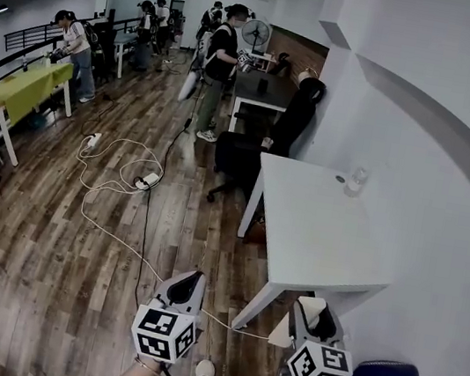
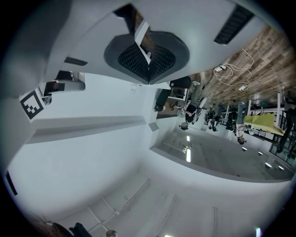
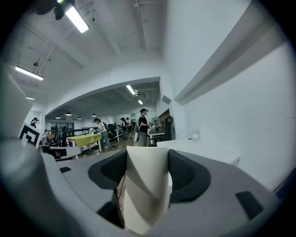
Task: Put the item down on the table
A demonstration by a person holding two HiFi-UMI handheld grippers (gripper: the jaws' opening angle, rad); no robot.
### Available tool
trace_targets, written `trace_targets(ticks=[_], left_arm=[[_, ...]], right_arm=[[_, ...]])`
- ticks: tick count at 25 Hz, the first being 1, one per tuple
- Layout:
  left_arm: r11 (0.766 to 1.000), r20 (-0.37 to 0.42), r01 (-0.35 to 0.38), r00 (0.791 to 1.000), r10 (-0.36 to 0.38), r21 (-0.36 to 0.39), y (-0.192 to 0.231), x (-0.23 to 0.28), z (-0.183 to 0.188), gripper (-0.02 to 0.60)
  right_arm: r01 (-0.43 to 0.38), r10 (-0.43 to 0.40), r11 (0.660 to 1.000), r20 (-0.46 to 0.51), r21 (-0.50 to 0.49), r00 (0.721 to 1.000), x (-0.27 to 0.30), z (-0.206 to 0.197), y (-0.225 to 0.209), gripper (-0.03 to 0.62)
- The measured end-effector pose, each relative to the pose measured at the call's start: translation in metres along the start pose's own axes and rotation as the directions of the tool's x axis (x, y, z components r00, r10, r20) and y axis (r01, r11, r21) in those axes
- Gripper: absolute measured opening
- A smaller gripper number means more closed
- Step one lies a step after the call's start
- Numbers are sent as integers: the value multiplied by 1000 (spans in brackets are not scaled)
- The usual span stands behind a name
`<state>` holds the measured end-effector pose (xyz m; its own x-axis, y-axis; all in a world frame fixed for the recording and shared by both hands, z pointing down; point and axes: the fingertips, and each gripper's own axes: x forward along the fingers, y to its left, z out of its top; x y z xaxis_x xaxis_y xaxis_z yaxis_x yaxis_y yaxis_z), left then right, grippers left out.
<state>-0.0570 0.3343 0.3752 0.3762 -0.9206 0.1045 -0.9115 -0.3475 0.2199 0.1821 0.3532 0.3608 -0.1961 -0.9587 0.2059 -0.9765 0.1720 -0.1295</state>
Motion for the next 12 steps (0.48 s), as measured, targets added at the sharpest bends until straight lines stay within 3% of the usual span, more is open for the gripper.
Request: trace_targets(ticks=[12], left_arm=[[999, 16, -41, 999, 41, 8, 34, 40, 10, 17]], right_arm=[[-36, 36, 999, 7, -1, 999, 65, 9, 5, 295]])
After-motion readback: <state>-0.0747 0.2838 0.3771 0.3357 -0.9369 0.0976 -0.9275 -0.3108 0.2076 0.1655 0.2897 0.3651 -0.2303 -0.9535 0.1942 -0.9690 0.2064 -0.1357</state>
